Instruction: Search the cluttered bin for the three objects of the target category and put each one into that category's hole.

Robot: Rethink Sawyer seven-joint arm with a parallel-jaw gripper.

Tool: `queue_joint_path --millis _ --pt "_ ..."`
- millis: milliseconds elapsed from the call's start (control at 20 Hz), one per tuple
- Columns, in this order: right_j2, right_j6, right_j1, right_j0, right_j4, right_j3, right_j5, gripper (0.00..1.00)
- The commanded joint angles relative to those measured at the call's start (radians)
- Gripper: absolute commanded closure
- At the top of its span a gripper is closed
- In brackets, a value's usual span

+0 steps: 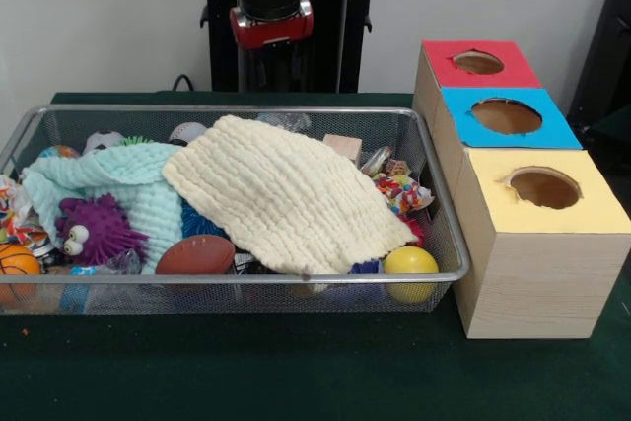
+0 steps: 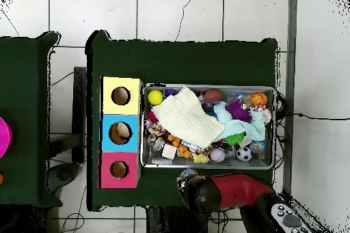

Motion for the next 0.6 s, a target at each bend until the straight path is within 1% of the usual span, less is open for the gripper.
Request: queue_joint_path --millis 50,200,600 --pt "-0.031 0.134 -0.002 0.037 -0.015 -0.014 -0.068 0.00" --pt "-0.047 0.142 0.003 0.048 -0.009 -0.004 -0.074 0.00" --pt "-0.096 0.158 0.053 0.072 -0.025 -0.011 -0.145 0.00"
